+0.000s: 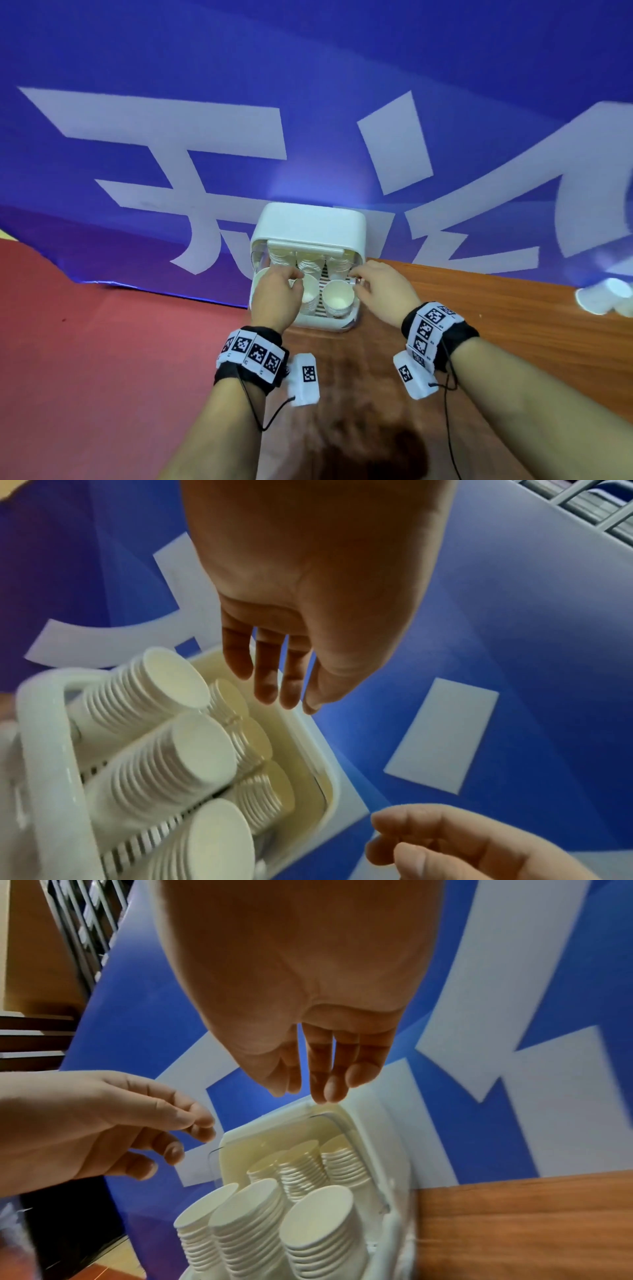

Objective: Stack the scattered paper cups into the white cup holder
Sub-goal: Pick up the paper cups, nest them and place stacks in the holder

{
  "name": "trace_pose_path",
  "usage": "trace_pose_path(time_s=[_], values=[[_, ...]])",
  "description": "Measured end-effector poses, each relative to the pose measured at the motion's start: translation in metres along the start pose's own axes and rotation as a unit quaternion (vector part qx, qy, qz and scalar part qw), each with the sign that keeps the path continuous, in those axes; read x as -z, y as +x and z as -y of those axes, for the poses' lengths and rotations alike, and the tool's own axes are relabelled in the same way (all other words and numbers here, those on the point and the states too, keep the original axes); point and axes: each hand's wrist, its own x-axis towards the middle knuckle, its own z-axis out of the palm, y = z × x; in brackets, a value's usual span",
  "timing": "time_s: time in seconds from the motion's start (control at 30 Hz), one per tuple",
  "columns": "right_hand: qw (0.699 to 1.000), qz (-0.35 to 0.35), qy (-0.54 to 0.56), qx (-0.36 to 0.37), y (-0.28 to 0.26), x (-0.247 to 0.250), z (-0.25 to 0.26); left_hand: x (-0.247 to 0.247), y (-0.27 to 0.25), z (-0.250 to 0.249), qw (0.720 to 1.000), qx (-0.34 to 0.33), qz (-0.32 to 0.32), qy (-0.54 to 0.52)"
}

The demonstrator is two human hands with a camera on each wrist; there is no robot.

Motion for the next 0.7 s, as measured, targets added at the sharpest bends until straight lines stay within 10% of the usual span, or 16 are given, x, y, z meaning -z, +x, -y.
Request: trace_pose_path(time_s=[0.7], values=[[0.963, -0.135, 0.03, -0.233, -0.251, 0.124, -0.27, -0.242, -0.082, -0.27, 0.958, -0.184, 0.217, -0.036]])
